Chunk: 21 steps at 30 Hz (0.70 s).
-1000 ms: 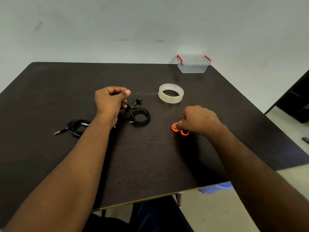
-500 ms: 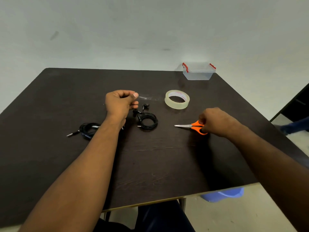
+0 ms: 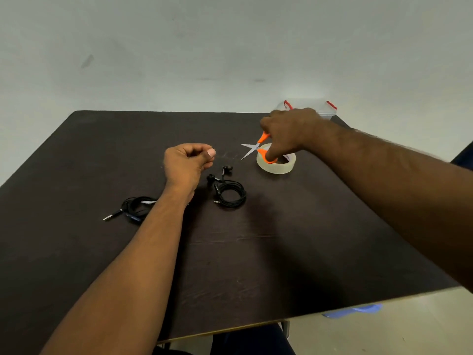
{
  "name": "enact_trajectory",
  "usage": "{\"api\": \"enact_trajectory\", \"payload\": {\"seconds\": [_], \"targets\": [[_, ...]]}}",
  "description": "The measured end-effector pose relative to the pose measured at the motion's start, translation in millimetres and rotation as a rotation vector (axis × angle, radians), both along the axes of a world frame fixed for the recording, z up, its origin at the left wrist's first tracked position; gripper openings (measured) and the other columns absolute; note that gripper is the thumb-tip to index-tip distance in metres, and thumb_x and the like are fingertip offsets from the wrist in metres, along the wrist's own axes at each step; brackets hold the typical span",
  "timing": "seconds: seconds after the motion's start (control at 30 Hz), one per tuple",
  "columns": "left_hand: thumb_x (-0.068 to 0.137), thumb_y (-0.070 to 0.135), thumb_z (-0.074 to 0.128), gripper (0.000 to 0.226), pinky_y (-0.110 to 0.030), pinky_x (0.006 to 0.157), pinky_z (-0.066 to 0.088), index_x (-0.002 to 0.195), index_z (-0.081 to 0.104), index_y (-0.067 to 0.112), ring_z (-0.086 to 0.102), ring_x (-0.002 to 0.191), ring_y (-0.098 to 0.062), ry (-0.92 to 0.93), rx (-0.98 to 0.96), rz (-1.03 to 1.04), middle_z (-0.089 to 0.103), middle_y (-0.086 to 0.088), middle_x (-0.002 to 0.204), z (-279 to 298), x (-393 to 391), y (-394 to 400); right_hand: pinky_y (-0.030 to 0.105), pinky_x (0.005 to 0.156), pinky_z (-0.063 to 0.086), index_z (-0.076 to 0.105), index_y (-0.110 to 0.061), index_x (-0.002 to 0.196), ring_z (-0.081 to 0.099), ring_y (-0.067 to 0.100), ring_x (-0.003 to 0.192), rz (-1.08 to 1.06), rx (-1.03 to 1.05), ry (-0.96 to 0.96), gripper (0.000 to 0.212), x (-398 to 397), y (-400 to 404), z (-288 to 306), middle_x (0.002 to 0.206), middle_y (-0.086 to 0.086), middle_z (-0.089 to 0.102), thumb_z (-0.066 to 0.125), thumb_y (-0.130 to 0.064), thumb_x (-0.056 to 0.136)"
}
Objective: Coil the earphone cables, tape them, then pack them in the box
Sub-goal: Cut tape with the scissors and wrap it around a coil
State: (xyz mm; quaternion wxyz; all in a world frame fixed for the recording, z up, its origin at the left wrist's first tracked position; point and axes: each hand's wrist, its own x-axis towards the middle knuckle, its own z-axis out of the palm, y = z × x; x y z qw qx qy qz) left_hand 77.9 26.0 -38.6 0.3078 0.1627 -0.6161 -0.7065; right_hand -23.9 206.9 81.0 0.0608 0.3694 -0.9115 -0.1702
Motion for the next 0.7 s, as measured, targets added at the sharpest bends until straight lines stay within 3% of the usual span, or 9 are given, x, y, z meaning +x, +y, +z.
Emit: {"api": "enact_trajectory", "payload": {"seconds": [0.1,0.23,0.4,0.7], "targets": [[0.08,0.001,0.075,0.007,-0.021,0.064,0.056,0.082,0.073,0.007,0.07,0.071,-0.017,0.002,0.006,0.001,0.07,-0.007,0.074,0.2,-0.6,-0.1,0.027,0.052,0.031,0.051,-0.023,0.084,0.056,0.021,0.074,-0.018,0.087,-0.032,0.036,-4.0,-12.7,-2.0,0.078,-0.004,0.05,0.064,-0.051,0.065],[0.079,0.001,0.075,0.008,-0.021,0.064,0.056,0.08,0.073,0.008,0.07,0.071,-0.017,0.001,0.012,0.003,0.07,-0.008,0.074,0.3,-1.1,-0.9,0.027,0.051,0.031,0.045,-0.025,0.068,0.054,0.017,0.067,0.013,0.086,-0.042,0.032,-7.0,-21.1,-7.5,0.075,-0.004,0.052,0.063,-0.051,0.063],[0.078,0.001,0.075,0.008,-0.023,0.065,0.057,0.079,0.073,0.007,0.069,0.072,-0.019,0.008,0.007,0.004,0.069,-0.01,0.074,0.0,-1.7,-1.3,0.032,0.061,0.044,0.045,-0.025,0.069,0.058,0.02,0.075,0.024,0.122,-0.038,0.037,-8.9,-33.5,-10.8,0.075,-0.003,0.053,0.063,-0.057,0.066],[0.079,0.001,0.075,0.009,-0.023,0.066,0.057,0.08,0.073,0.009,0.07,0.076,-0.021,-0.001,-0.015,0.009,0.07,-0.01,0.077,0.9,-1.1,-1.0,0.031,0.058,0.04,0.041,-0.024,0.066,0.053,0.017,0.067,0.025,0.136,-0.049,0.043,-6.3,-50.8,-10.3,0.072,-0.004,0.051,0.065,-0.06,0.071]]}}
